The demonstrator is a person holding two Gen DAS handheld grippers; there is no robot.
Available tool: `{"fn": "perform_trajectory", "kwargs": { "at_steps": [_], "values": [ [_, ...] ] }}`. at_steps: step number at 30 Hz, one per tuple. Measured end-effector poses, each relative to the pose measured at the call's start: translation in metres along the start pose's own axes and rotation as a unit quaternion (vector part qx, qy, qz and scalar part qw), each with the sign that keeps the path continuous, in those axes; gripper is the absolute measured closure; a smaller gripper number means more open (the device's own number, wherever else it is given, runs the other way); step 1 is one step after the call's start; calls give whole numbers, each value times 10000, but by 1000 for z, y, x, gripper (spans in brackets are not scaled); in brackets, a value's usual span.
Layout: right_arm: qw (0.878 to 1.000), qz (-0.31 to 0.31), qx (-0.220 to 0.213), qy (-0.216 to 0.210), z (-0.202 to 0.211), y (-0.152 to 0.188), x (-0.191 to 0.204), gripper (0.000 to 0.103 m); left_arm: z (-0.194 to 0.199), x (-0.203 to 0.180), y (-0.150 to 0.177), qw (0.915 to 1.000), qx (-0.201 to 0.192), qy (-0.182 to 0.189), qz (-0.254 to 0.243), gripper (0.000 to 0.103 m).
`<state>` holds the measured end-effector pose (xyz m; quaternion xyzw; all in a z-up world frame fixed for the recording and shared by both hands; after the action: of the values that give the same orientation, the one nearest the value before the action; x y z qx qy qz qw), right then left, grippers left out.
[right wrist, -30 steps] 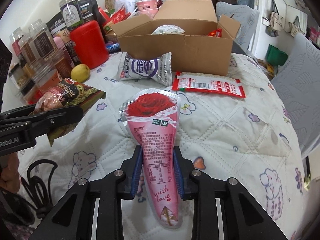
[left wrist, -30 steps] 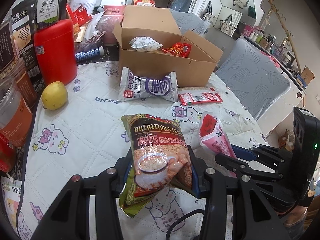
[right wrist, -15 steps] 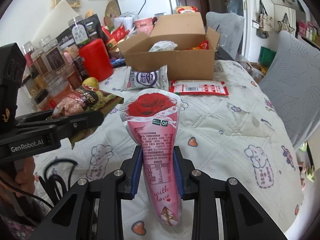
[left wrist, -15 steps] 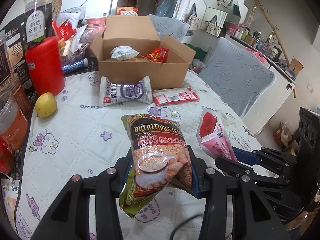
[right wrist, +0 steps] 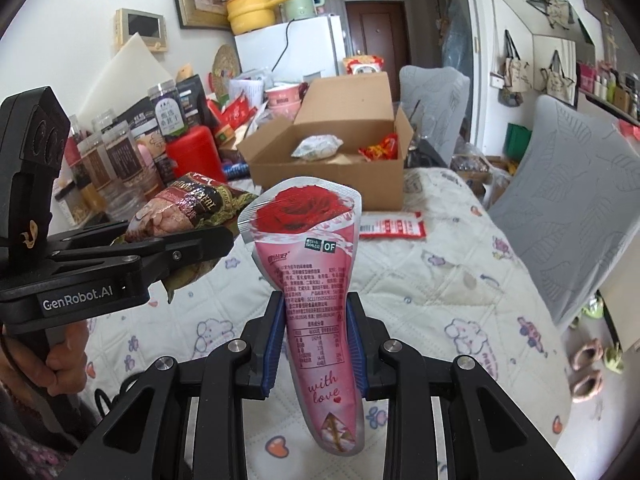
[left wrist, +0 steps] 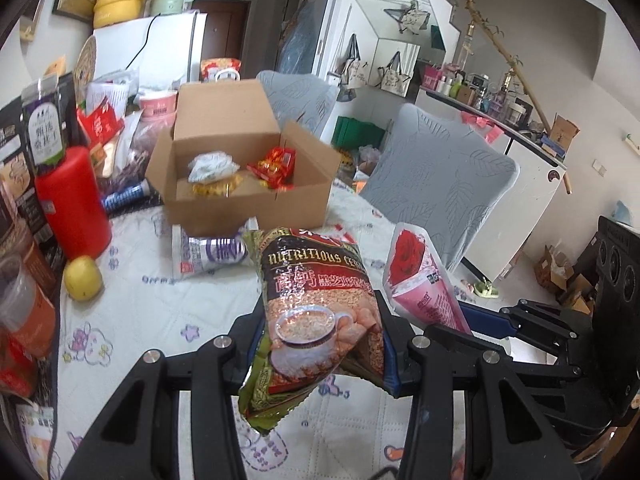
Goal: Organize snacks
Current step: 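Carry the cereal bag in the left tool while the right tool carries the pink packet to the box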
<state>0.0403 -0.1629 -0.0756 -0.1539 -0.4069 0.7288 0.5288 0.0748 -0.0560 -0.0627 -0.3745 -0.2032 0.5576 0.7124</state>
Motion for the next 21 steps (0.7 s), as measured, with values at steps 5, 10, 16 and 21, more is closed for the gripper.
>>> {"fn": "perform_trajectory", "kwargs": {
  "at_steps": [5, 10, 16, 21],
  "values": [
    [9998, 128, -175, 5, 4, -25, -1, 74, 5, -1, -28, 9995, -274, -30, -131, 58],
    [9991, 259, -323, 26, 3, -49, -4, 74, 6, 1, -52, 9986, -469, -97, -221, 58],
    [9986, 301, -434, -26, -4, -72, -12, 74, 0, 3, -75, 9978, -593, -127, -276, 58],
    [9980, 410, -480, -15, -14, -92, -18, 74, -11, 4, -94, 9970, -672, -174, -343, 58]
  ]
}}
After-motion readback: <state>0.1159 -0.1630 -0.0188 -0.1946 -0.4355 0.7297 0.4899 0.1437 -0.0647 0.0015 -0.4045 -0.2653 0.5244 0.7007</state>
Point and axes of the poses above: each gripper's, at about its wrist camera, not at the fingertips, and z roughly against the way its jaws point, x to its left, y to its underside, the point moved 8 cm from there along -z, roughly the way its jaws point, and after that the axes turned 6 degrees about -y, right-handed, at the moved point
